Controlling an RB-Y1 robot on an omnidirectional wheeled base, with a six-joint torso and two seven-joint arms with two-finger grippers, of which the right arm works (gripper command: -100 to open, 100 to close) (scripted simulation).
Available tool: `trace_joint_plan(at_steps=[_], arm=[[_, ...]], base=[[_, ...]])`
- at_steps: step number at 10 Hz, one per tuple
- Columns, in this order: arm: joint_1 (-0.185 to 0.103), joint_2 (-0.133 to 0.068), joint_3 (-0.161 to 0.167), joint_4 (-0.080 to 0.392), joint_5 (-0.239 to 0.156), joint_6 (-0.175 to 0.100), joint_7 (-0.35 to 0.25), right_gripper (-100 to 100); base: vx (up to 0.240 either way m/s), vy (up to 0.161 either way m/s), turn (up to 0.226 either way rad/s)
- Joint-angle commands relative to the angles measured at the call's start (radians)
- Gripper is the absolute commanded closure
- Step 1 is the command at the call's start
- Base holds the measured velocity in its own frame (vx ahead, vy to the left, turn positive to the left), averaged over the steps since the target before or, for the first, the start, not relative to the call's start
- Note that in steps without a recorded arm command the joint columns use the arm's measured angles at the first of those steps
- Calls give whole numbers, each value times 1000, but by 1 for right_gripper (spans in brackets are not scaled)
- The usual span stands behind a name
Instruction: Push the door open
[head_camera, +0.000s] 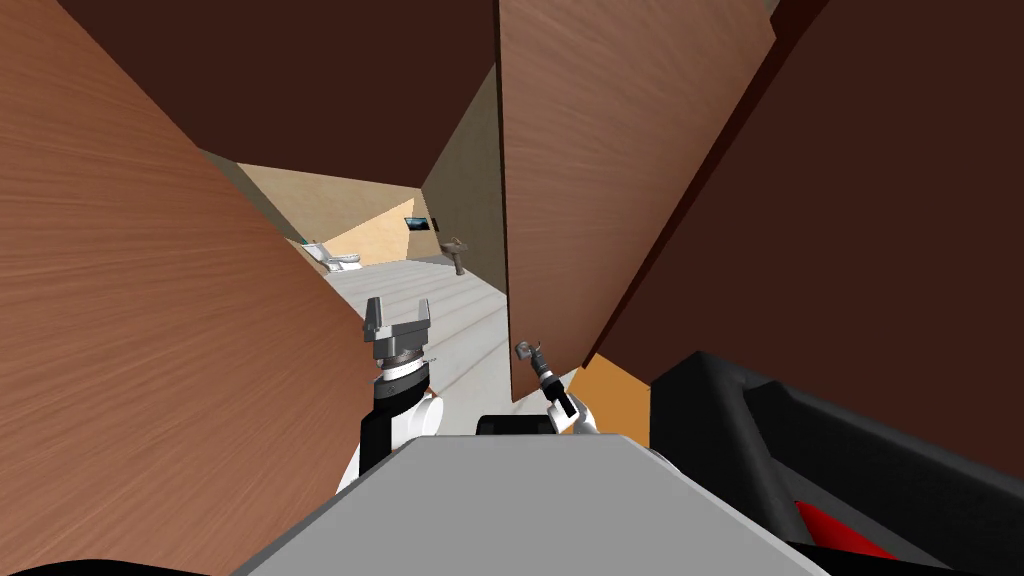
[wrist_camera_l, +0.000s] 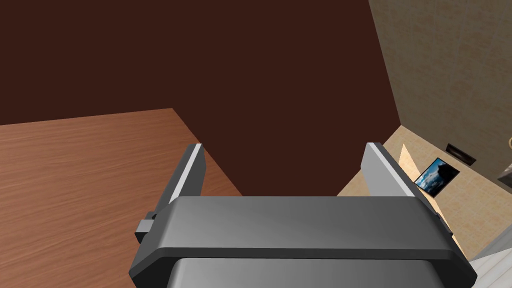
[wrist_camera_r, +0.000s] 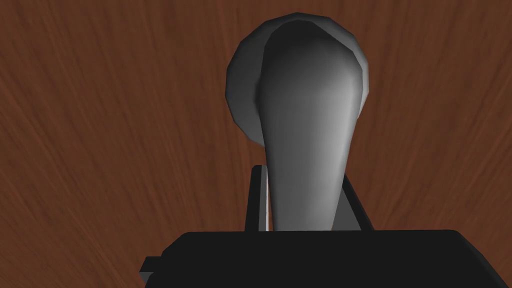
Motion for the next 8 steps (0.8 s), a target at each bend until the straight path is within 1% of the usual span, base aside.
trace_joint_plan(at_steps=[1, 2, 3, 5, 6, 7, 8], arm=[[-13, 2, -30, 14, -8, -15, 12, 100], [-14, 8, -49, 19, -12, -14, 20, 100], [-14, 10, -58, 22, -14, -13, 24, 100], [-16, 19, -89, 31, -21, -11, 38, 100], [-16, 19, -89, 31, -21, -11, 38, 100], [-16, 21, -96, 32, -23, -11, 40, 100], [-17, 26, -111, 37, -26, -10, 47, 100]], base=[[104, 130, -52], [114, 129, -51], [137, 142, -49], [155, 190, -61], [86, 107, -37], [58, 41, 7], [93, 97, -23]])
